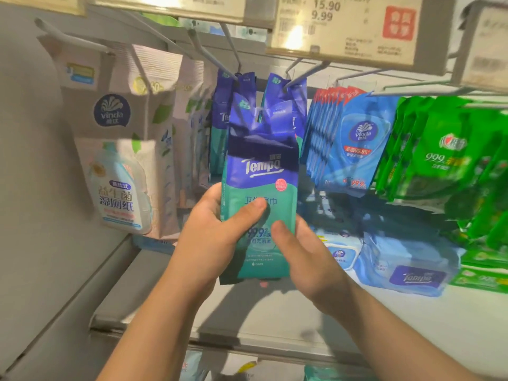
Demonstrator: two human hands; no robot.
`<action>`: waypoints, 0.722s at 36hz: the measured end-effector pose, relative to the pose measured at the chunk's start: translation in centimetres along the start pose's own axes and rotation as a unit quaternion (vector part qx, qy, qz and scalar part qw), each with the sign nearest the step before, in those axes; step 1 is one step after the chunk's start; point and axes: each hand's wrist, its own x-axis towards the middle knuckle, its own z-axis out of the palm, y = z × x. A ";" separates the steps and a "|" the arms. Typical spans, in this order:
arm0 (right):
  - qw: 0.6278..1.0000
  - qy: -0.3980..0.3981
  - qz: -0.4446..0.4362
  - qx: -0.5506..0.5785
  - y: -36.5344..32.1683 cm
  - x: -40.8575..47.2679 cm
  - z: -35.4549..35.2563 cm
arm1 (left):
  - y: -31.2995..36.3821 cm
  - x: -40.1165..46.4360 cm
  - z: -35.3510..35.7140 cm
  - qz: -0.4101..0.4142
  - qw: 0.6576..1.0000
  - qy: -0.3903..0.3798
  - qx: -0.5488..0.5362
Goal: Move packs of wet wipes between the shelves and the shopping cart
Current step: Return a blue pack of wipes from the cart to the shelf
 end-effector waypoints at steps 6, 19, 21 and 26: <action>0.983 0.129 -0.086 -0.093 0.0 -0.5 0.0 | 0.2 -0.7 -0.3 0.020 0.995 -0.093 -0.005; 0.935 0.151 -0.242 -0.209 -2.4 -2.3 -0.3 | 2.9 -2.5 0.5 0.176 0.970 -0.162 0.049; 0.931 0.154 -0.253 -0.215 -2.6 -2.4 -0.7 | 3.0 -2.5 0.7 0.188 0.968 -0.161 0.041; 0.933 0.174 -0.252 -0.188 -3.6 -2.4 -0.5 | 3.2 -2.3 1.2 0.206 0.965 -0.154 0.060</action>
